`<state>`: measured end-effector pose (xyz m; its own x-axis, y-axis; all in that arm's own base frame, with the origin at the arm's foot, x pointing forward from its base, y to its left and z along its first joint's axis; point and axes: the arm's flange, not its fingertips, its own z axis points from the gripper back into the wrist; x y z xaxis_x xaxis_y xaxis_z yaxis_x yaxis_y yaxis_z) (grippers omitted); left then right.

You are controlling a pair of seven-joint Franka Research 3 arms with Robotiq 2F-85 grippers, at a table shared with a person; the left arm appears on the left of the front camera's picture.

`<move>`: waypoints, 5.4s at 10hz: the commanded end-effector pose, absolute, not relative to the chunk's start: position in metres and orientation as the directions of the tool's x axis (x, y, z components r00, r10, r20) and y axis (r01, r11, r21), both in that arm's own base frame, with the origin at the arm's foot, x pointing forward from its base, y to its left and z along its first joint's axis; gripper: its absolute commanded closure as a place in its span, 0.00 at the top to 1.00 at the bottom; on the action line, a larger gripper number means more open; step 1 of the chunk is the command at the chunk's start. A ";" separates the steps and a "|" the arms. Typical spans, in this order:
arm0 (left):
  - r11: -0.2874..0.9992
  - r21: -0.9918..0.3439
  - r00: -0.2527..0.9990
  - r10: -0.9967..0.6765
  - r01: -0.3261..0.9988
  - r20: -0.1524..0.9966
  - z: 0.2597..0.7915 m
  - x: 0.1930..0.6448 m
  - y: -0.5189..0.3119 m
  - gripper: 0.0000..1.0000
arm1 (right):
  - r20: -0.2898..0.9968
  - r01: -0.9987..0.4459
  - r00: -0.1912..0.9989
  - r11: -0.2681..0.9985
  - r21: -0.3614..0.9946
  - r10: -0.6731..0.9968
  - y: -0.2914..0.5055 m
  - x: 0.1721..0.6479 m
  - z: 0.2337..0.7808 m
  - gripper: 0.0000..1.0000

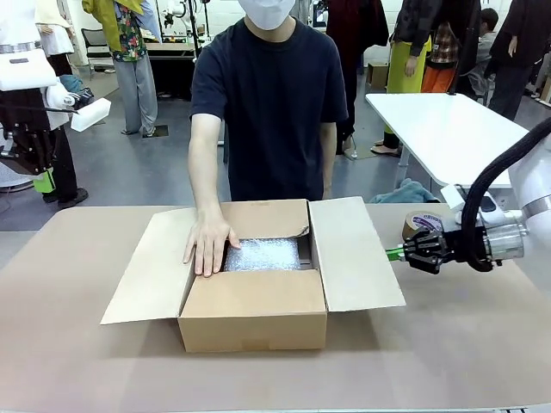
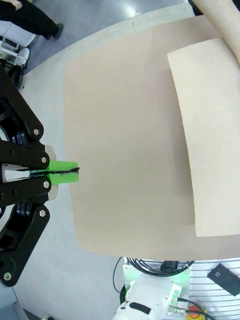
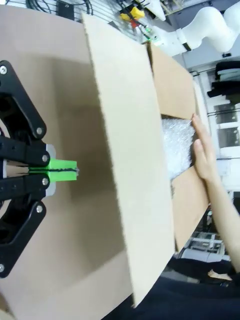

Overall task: Wrap the clocks to prevent damage.
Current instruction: Push the right (or left) flap of the Package Box to close it, then push the left (or right) flap of the Package Box to close it.

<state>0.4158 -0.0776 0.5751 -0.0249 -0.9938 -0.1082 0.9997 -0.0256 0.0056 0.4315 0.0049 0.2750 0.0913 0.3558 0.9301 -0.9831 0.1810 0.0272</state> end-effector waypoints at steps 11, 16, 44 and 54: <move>-0.002 0.008 -0.001 -0.996 1.000 -0.095 0.576 0.415 -0.079 0.00 | 0.982 -0.999 -0.031 0.038 -0.039 0.187 0.127 0.460 0.281 0.01; -0.002 0.008 -0.001 -0.996 1.000 -0.095 0.576 0.415 -0.079 0.00 | 0.973 -0.998 -0.046 0.019 -0.052 0.225 0.152 0.465 0.277 0.01; -0.002 0.008 -0.001 -0.996 1.000 -0.095 0.576 0.415 -0.079 0.00 | 0.985 -1.000 -0.014 0.002 -0.015 0.173 0.158 0.462 0.277 0.01; -0.002 0.008 -0.001 -0.996 1.000 -0.095 0.576 0.415 -0.079 0.00 | 0.985 -1.000 -0.014 0.002 -0.015 0.173 0.158 0.462 0.277 0.01</move>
